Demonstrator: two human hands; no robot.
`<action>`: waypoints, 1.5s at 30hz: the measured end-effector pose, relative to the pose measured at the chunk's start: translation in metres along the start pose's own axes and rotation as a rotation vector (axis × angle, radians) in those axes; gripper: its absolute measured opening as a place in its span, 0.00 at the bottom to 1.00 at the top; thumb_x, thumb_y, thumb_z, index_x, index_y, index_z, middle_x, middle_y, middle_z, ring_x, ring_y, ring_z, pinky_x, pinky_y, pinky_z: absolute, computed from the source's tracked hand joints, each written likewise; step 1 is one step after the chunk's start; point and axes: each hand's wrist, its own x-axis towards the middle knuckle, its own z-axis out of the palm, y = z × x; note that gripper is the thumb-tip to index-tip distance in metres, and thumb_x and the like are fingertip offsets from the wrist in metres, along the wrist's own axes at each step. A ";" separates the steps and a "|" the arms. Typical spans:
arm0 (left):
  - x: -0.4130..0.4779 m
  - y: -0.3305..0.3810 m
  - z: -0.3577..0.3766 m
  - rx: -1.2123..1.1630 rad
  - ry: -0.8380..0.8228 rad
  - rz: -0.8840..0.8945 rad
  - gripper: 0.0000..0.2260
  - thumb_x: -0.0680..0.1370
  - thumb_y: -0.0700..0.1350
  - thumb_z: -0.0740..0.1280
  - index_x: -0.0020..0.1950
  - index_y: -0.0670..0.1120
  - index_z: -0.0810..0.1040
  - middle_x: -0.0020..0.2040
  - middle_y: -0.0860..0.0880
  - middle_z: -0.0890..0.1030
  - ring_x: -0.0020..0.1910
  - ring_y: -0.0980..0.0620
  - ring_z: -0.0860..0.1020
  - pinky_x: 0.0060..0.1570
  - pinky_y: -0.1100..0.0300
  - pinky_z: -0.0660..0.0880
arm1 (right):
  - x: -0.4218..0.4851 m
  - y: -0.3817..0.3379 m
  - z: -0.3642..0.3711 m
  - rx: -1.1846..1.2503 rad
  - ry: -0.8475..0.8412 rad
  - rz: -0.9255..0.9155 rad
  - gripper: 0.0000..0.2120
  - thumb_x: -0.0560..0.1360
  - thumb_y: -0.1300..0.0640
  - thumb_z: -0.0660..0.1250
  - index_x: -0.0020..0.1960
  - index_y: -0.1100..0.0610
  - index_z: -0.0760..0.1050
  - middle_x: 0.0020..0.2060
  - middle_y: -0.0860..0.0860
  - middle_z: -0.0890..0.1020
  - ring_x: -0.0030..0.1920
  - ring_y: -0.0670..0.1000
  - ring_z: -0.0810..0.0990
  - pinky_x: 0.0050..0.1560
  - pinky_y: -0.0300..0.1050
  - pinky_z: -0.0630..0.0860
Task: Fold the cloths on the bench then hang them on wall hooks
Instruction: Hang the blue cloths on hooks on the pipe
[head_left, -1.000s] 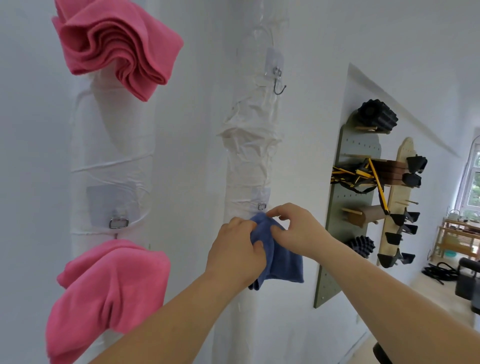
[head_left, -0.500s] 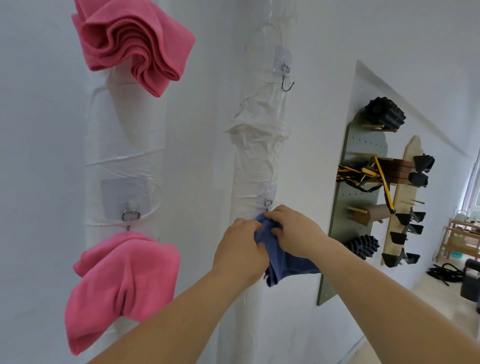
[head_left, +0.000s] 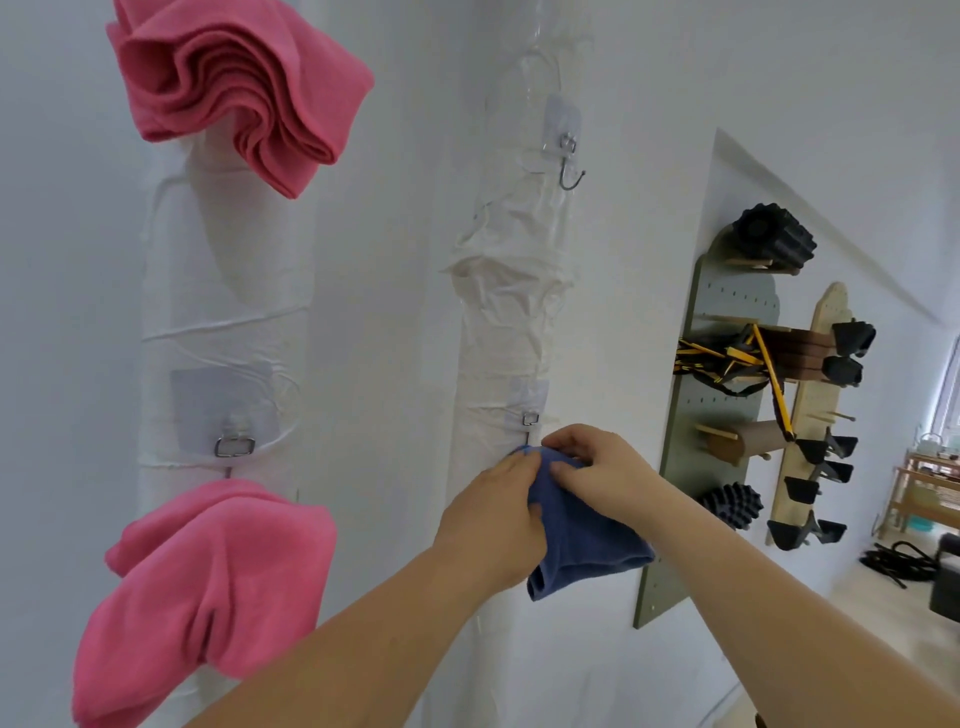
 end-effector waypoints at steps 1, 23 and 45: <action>0.001 -0.002 0.001 0.023 -0.008 0.003 0.23 0.84 0.48 0.55 0.81 0.56 0.61 0.79 0.59 0.65 0.75 0.55 0.68 0.71 0.56 0.70 | -0.001 0.003 -0.001 0.005 -0.007 0.001 0.14 0.78 0.61 0.66 0.54 0.42 0.80 0.49 0.38 0.85 0.52 0.38 0.82 0.47 0.30 0.73; -0.003 0.010 -0.010 0.032 0.005 -0.051 0.17 0.82 0.48 0.61 0.71 0.51 0.73 0.66 0.52 0.78 0.60 0.50 0.78 0.60 0.53 0.77 | -0.004 0.007 0.005 -0.139 0.182 0.004 0.08 0.75 0.54 0.69 0.54 0.46 0.81 0.52 0.44 0.84 0.54 0.47 0.81 0.55 0.42 0.76; -0.100 0.026 -0.007 -0.229 0.080 -0.070 0.07 0.80 0.45 0.65 0.56 0.50 0.80 0.45 0.54 0.83 0.45 0.55 0.81 0.50 0.54 0.81 | -0.110 -0.002 0.036 -0.152 0.373 0.049 0.09 0.79 0.51 0.65 0.57 0.48 0.81 0.48 0.45 0.83 0.47 0.47 0.81 0.52 0.49 0.81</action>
